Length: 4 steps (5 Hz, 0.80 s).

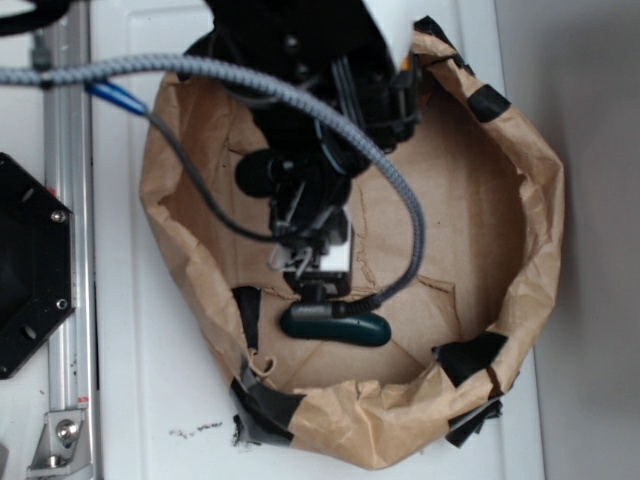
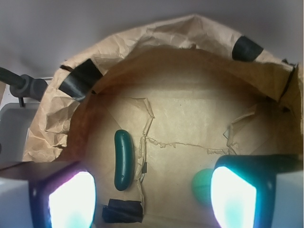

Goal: Grab the plastic pickle.

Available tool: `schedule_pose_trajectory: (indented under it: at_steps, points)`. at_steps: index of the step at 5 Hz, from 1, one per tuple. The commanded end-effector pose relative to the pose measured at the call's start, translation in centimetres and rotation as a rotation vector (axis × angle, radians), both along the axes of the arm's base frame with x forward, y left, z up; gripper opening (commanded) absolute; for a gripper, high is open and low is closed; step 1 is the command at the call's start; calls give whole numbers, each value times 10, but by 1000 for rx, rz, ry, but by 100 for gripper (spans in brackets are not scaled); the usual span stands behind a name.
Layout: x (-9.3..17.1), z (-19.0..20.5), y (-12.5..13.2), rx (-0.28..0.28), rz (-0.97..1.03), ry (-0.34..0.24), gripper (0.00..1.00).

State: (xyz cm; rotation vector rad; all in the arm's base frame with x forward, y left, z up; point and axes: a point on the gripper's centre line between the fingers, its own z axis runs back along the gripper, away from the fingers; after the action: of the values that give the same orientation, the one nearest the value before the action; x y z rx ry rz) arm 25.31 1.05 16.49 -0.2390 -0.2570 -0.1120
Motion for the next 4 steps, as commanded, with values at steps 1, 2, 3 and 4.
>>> schedule_pose_trajectory:
  at_steps: [1, 2, 3, 4]
  points:
    - [3, 12, 7, 8, 23, -42, 100]
    - [3, 12, 7, 8, 23, -42, 100]
    - [7, -20, 5, 129, -21, -67, 100]
    - [16, -42, 3, 202, -44, -88, 100]
